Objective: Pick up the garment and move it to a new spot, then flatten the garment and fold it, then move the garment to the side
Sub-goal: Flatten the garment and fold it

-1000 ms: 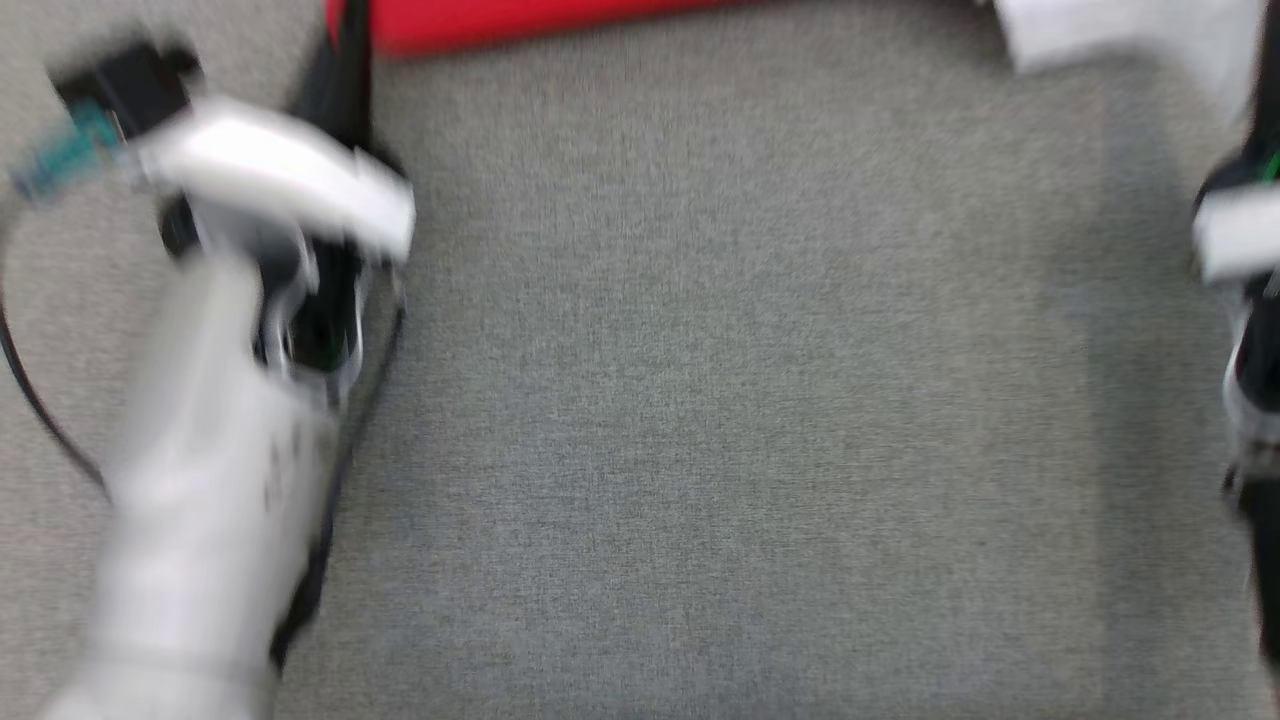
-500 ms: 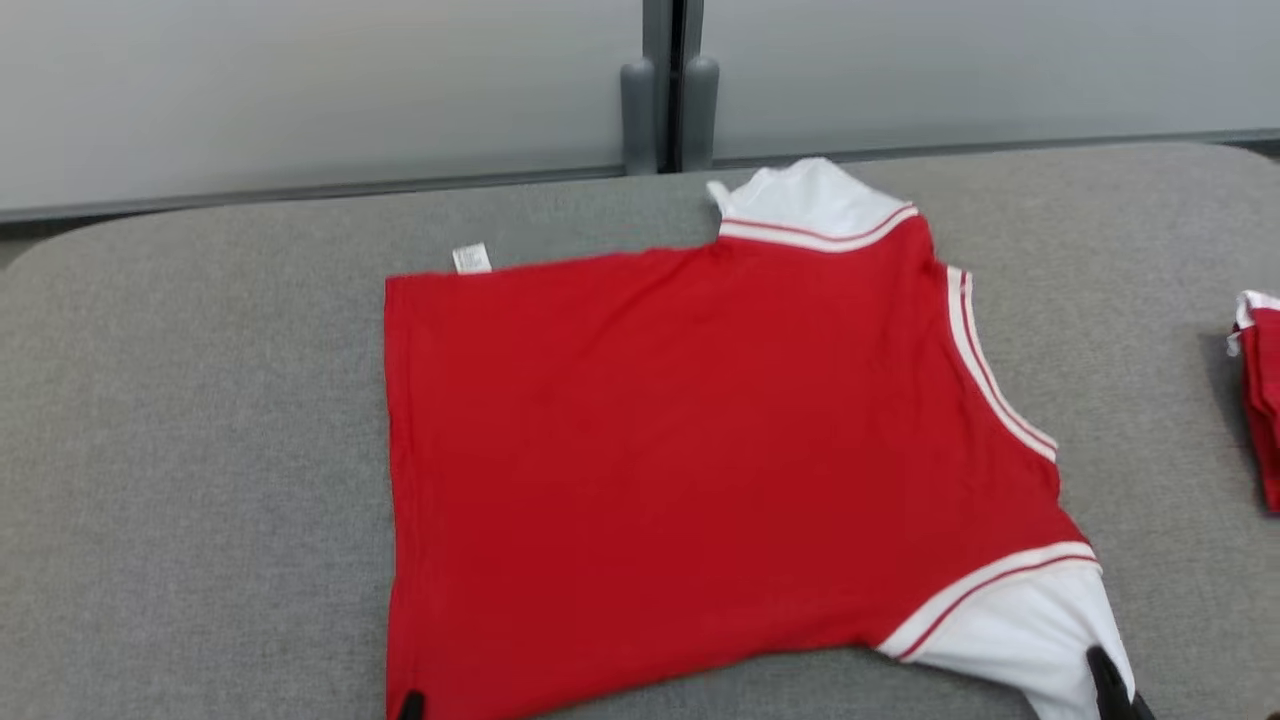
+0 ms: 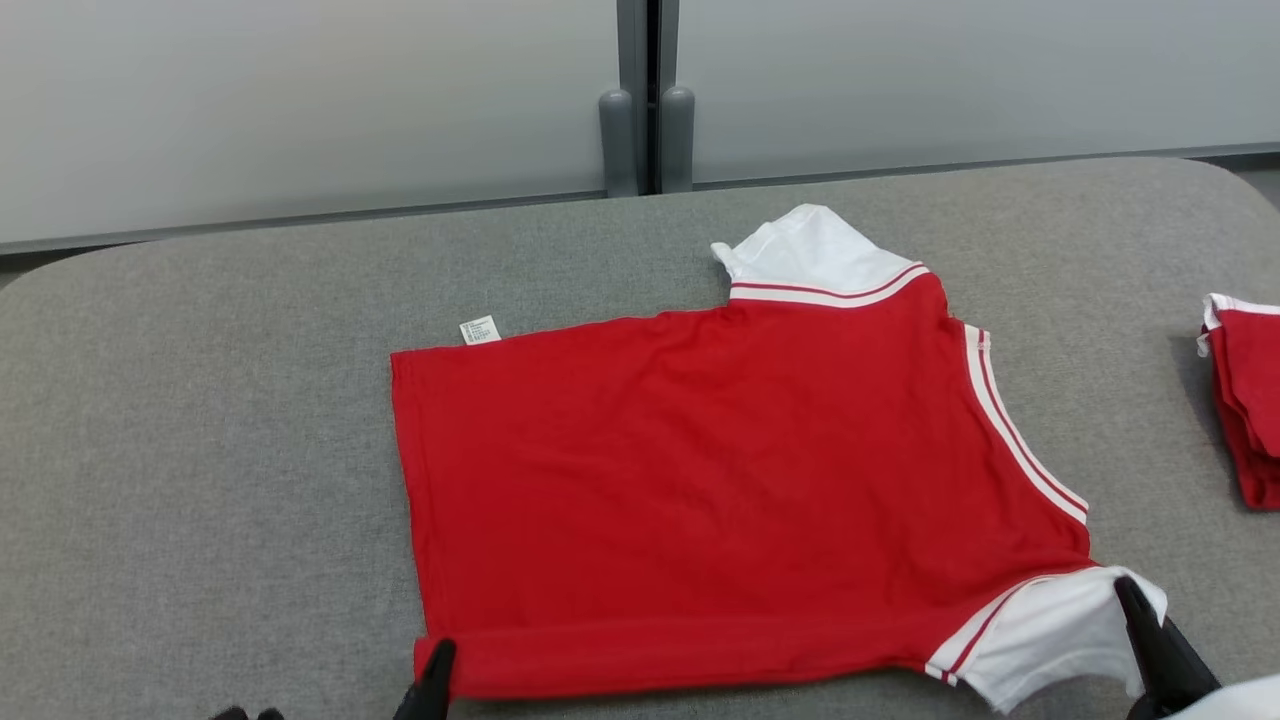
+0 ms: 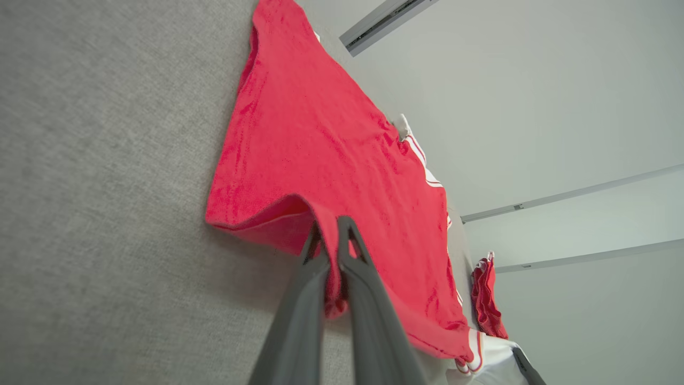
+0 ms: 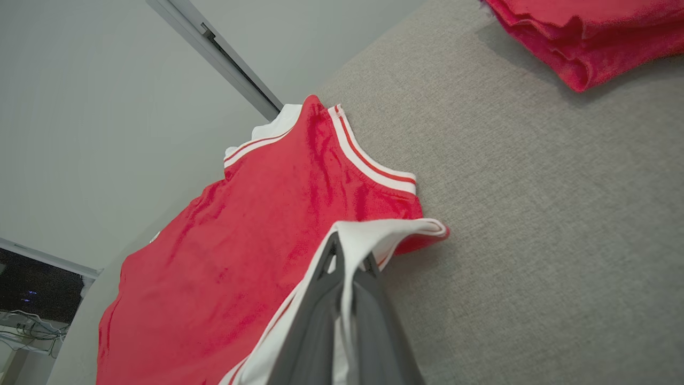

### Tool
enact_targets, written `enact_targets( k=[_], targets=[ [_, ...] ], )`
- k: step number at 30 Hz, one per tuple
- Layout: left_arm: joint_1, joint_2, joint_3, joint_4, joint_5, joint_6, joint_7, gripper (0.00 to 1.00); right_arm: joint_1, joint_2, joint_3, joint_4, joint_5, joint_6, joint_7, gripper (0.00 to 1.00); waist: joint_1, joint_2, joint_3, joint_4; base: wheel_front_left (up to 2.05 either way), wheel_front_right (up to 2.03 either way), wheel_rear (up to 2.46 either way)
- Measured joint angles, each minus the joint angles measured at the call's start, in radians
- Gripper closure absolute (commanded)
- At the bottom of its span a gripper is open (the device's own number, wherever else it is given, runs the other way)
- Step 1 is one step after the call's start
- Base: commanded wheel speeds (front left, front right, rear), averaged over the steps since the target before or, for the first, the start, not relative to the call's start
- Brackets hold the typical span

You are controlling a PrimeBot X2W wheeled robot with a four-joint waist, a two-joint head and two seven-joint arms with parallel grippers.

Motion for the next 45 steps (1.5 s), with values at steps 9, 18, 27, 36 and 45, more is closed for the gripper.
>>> enact_targets(
  k=[9, 18, 27, 36, 45],
  targets=[
    [-0.257, 0.026, -0.019, 0.001, 0.024, 0.060, 0.119, 1.00, -0.243, -0.045, 0.014, 0.032, -0.090, 0.000, 0.190, 1.00, 0.0001, 0.0000, 0.106, 0.042, 0.00, 0.00, 0.00],
    [-0.440, 0.046, -0.067, 0.136, 0.082, 0.102, 0.195, 1.00, -0.454, -0.113, 0.084, 0.102, -0.161, 0.000, 0.305, 1.00, 0.0000, 0.0000, 0.191, 0.088, 0.00, 0.00, 0.00],
    [-0.523, 0.047, -0.075, 0.211, 0.081, 0.093, 0.225, 1.00, -0.610, -0.163, 0.108, 0.204, -0.198, 0.000, 0.316, 1.00, 0.0000, 0.0000, 0.227, 0.119, 0.00, 0.00, 0.00],
    [-0.498, 0.066, -0.086, 0.242, 0.093, 0.084, 0.213, 0.00, -0.567, -0.230, 0.168, 0.191, -0.171, 0.000, 0.298, 0.00, 0.0000, 0.0000, 0.210, 0.115, 0.00, 0.00, 0.00],
    [-0.364, 0.116, -0.100, 0.144, 0.119, 0.091, 0.202, 0.00, -0.412, -0.400, 0.161, 0.086, -0.241, 0.000, 0.349, 0.00, 0.0000, 0.0000, 0.238, 0.086, 0.00, 0.00, 0.00]
  ],
)
